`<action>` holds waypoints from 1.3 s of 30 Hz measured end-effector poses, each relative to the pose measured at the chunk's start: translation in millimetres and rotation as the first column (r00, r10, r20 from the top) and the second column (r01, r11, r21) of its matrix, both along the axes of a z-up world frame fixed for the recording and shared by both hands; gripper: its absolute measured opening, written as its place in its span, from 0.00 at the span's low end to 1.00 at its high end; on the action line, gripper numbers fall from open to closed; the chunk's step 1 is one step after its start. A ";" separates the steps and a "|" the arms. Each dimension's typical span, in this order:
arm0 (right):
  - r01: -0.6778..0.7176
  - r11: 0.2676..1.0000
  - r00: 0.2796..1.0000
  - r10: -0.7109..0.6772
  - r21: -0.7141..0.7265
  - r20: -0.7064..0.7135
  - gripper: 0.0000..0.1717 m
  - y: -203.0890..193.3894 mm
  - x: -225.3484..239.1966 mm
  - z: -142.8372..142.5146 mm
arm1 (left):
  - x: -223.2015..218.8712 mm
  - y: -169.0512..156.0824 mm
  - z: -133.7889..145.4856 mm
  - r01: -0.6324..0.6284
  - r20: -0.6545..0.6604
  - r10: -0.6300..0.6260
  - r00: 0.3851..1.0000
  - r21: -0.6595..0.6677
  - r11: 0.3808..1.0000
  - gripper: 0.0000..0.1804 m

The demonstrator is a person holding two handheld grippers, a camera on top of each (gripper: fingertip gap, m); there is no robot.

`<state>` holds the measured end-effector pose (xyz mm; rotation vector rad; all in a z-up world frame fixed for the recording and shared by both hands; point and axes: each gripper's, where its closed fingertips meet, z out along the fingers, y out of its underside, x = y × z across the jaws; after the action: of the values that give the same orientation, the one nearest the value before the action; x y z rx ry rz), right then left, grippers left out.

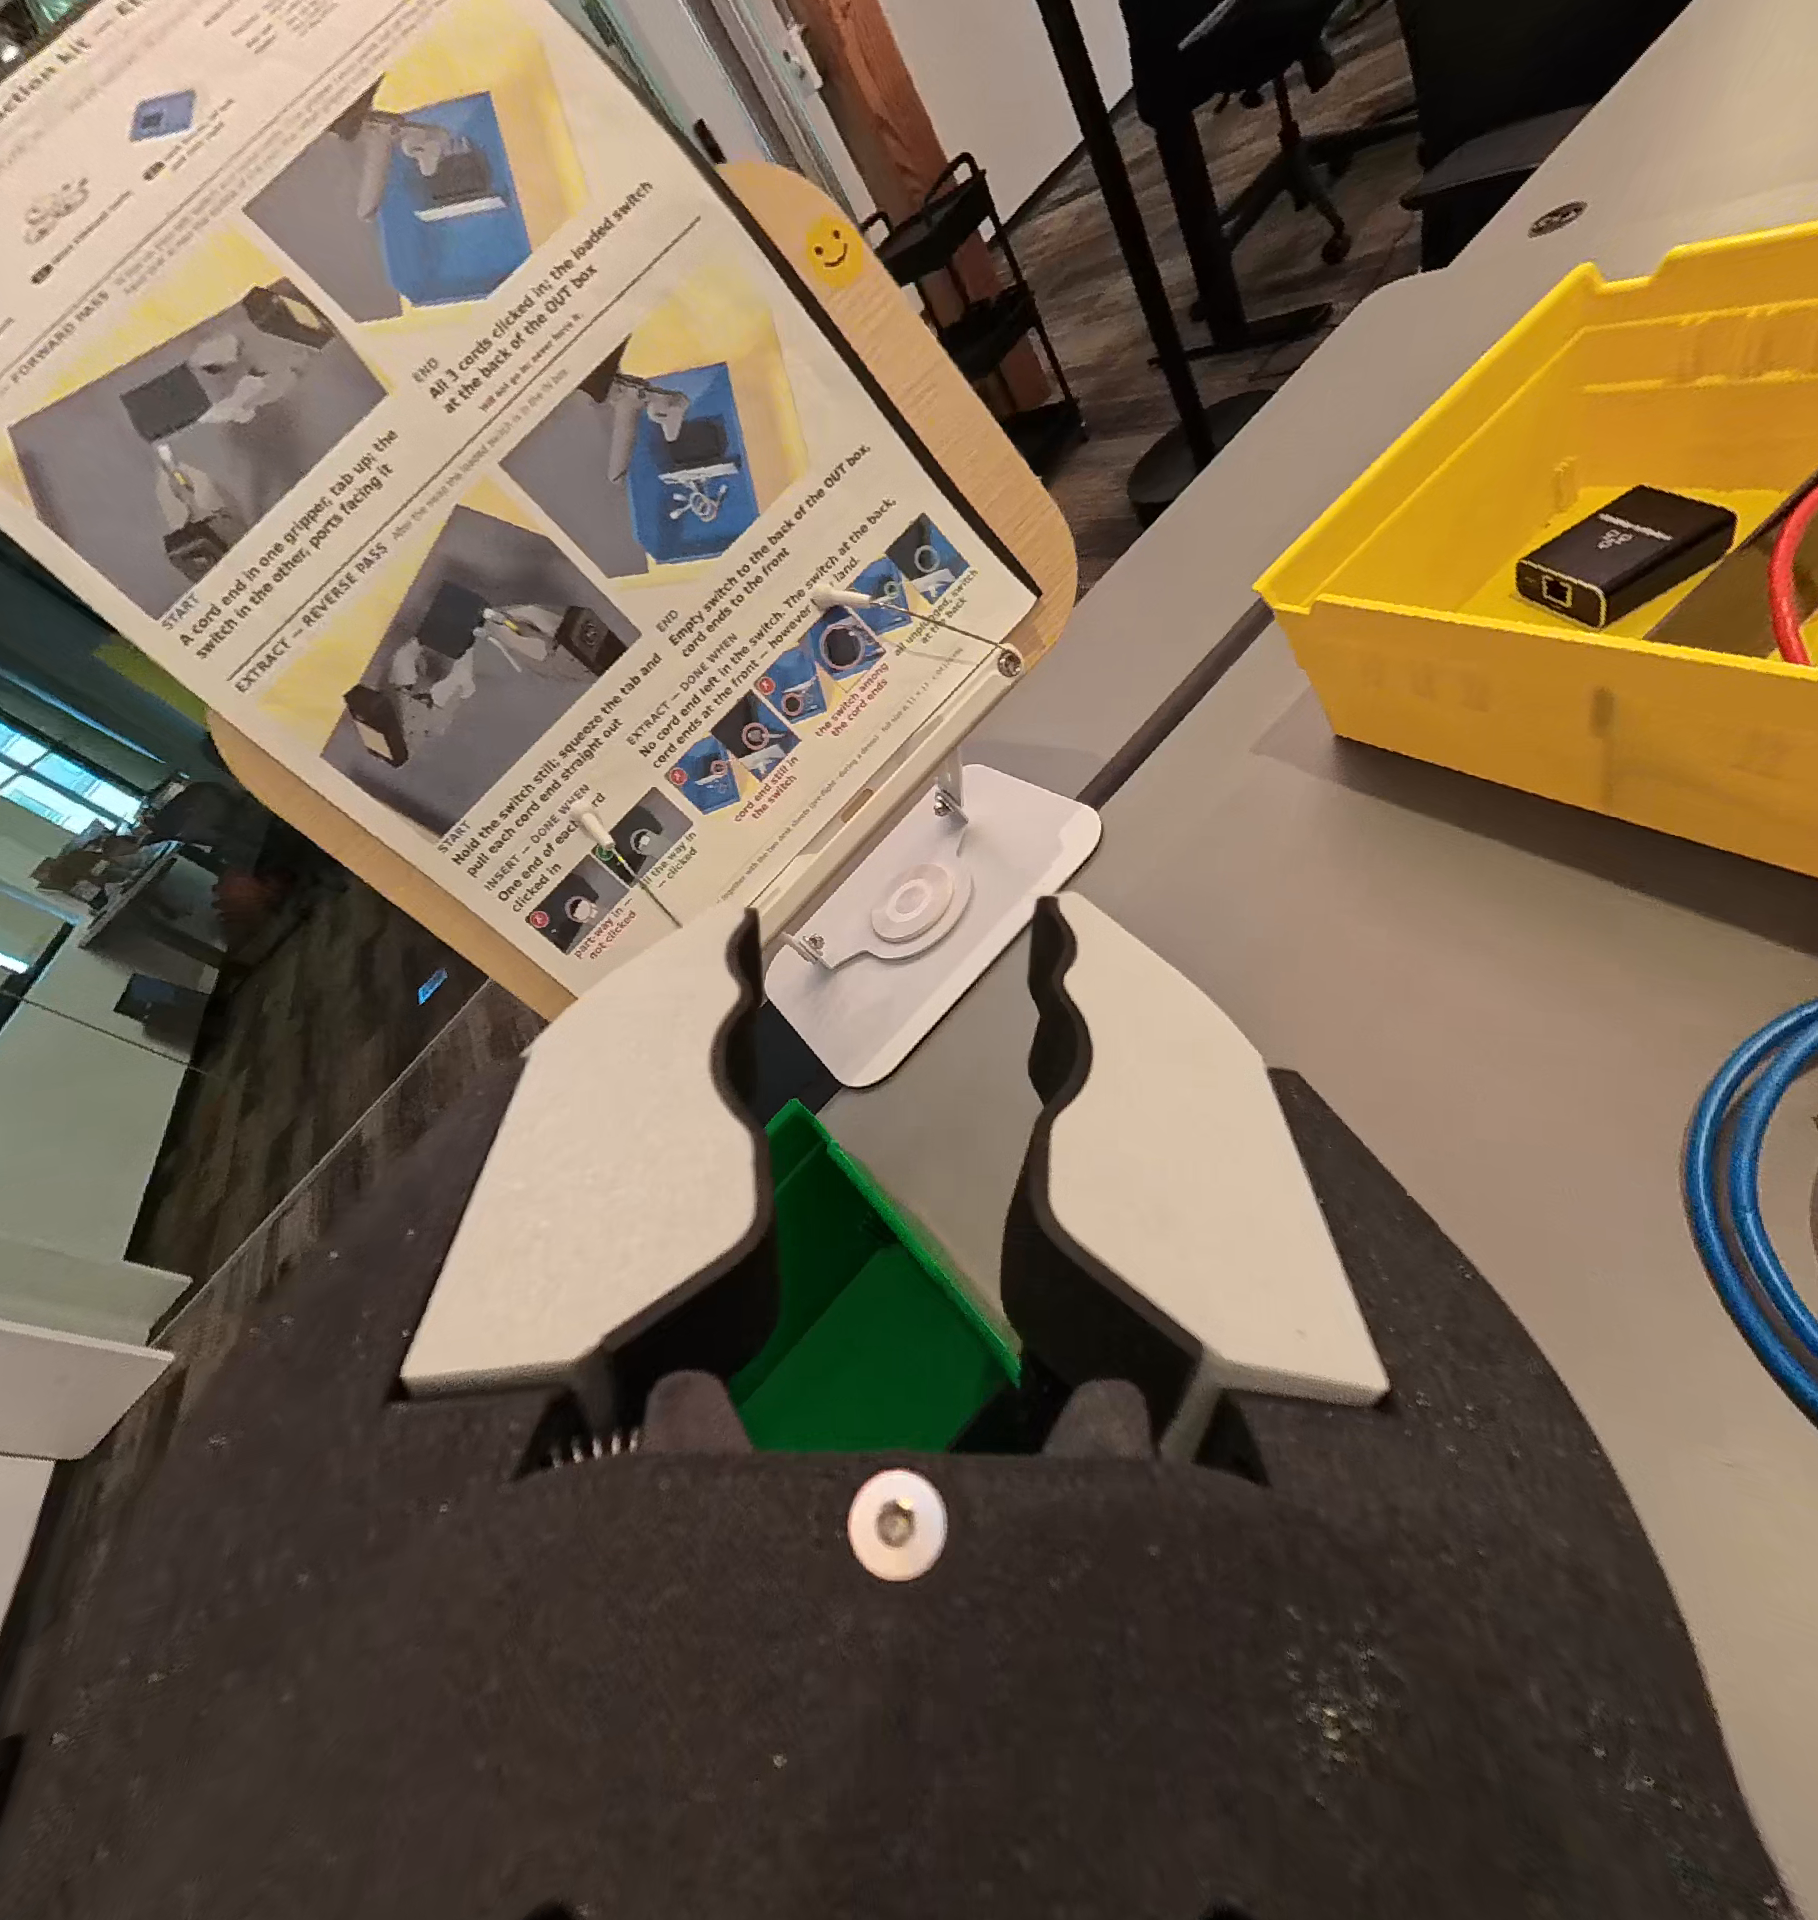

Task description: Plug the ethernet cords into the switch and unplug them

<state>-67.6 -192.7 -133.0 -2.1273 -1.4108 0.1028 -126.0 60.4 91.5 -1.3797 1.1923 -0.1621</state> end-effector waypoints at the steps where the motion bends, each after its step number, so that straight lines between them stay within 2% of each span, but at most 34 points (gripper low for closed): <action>1: -0.030 0.999 0.999 0.030 -0.013 0.041 0.23 1.8 -0.8 -5.2 | 0.5 -0.7 -0.9 0.000 -0.006 0.000 1.000 0.004 1.000 0.27; 7: -0.034 0.976 0.992 0.059 -0.217 0.109 0.24 0.0 3.6 -22.3 | 1.8 -2.6 -1.3 0.010 -0.019 -0.010 1.000 0.015 1.000 0.27; 14: -0.056 0.961 0.983 0.101 -0.271 0.155 0.19 -4.7 11.7 -26.4 | -1.3 -1.5 1.6 0.012 -0.017 -0.012 1.000 0.021 1.000 0.27; 17: -0.074 0.948 0.984 0.120 -0.311 0.130 0.07 -7.1 6.1 -24.7 | -1.1 -2.2 1.6 0.016 -0.022 -0.015 1.000 0.024 1.000 0.27; 21: -0.094 0.945 0.988 0.128 -0.313 0.090 0.05 -3.5 -2.6 -15.1 | -1.2 -2.1 0.4 0.011 -0.033 -0.010 0.999 0.033 0.999 0.27; 26: -0.094 0.958 0.996 0.093 -0.273 -0.018 0.04 9.7 -12.2 15.9 | -0.6 -4.2 0.9 0.016 -0.035 -0.015 0.999 0.036 0.999 0.27; 39: -0.057 0.993 0.958 0.025 -0.101 -0.286 0.04 49.5 -8.9 136.8 | -17.5 -3.9 22.5 0.006 0.048 -0.008 0.999 0.040 0.999 0.27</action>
<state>-76.5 -143.2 3.8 -2.0701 -1.3030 0.4924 -143.6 56.5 114.0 -1.3303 1.1541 -0.1748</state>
